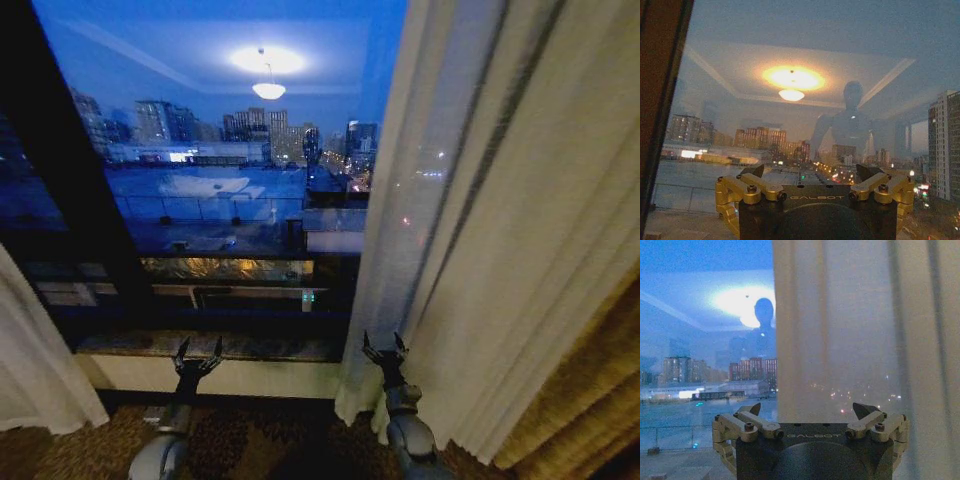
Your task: Open the curtains by pulling them apart, changing their state from closed to fully open.
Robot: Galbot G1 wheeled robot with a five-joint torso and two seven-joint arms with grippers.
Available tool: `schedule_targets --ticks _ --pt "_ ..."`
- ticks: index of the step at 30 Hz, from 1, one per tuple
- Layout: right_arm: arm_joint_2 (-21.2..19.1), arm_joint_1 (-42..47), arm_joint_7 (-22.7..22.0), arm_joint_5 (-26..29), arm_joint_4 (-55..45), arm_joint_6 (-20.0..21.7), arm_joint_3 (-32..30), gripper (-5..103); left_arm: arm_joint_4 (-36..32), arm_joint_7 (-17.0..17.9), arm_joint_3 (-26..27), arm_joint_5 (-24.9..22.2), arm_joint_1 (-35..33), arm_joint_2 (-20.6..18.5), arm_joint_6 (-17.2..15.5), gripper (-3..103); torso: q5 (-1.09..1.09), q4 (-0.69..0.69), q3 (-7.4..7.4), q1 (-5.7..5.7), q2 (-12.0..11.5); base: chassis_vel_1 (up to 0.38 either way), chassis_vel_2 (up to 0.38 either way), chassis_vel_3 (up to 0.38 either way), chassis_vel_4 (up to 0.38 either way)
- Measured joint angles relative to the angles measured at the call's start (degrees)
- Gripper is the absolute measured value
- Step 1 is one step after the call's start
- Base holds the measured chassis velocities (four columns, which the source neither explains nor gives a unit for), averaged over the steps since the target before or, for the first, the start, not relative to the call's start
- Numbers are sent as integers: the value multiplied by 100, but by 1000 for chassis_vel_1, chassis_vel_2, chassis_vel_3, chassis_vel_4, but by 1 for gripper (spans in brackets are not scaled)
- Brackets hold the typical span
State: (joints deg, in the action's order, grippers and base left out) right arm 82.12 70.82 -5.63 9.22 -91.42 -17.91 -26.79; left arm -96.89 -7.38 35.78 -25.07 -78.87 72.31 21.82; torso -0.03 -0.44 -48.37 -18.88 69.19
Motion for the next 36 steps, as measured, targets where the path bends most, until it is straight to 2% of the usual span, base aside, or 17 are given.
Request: schedule_targets --ticks 8,17,27,31,36 --pt "-5 -12 214 -108 90 -55 -43 100 -1 -3 -5 0 0 2 0 100 6 -3 -1 0 0 5 8 -9 -15" --pt "31 -215 218 -134 192 -55 -5 100 -1 -4 -5 0 0 2 0 100 2 -2 0 1 0 -33 7 25 -2" --pt "70 -423 -332 -367 271 95 40 100 0 -3 -5 0 1 2 0 100 2 -2 -2 -5 -3 -93 85 85 -84" --pt "27 -537 -380 -457 358 165 3 100 0 -3 -5 0 1 2 0 100 3 -2 -2 -5 -3 -37 19 22 -31" --pt "-12 -791 -454 -637 534 478 21 100 0 -2 -4 0 -1 2 0 100 2 -2 1 3 1 0 0 0 0"
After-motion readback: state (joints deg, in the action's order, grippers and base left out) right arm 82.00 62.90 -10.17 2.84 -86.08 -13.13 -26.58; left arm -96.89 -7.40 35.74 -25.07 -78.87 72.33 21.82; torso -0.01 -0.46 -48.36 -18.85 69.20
